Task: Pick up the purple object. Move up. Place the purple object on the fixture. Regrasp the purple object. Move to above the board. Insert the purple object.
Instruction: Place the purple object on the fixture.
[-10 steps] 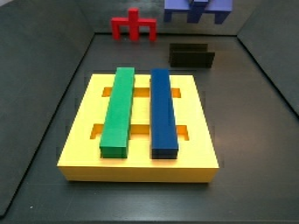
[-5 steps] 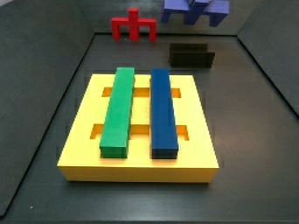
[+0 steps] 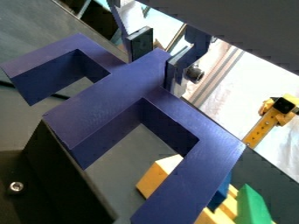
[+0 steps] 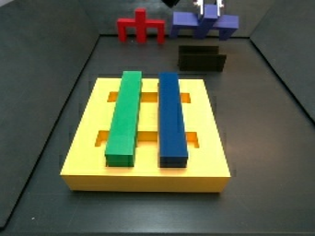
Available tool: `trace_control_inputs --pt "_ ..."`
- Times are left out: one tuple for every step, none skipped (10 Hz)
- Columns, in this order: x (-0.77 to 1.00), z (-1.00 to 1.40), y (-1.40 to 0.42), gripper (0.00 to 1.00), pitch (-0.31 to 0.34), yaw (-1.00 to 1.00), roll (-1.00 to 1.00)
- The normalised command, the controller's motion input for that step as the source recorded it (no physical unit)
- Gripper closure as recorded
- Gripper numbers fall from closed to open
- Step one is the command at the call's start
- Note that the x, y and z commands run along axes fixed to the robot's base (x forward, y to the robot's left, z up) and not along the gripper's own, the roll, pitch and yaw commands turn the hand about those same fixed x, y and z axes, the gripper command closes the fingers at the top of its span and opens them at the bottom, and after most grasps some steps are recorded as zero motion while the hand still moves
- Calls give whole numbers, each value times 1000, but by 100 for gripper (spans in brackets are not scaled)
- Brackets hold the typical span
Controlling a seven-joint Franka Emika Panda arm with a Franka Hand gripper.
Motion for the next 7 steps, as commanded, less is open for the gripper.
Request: trace_control_inputs --pt "94 -517 97 100 -346 -9 -286" --pt "166 -434 151 100 -146 0 -57" --pt "137 -426 160 100 -9 -3 51" --pt "69 -363 154 100 0 -3 117" --pt "43 -363 83 100 0 0 97" --pt "29 -469 49 100 0 -40 77" --pt "6 -429 83 100 0 -46 11"
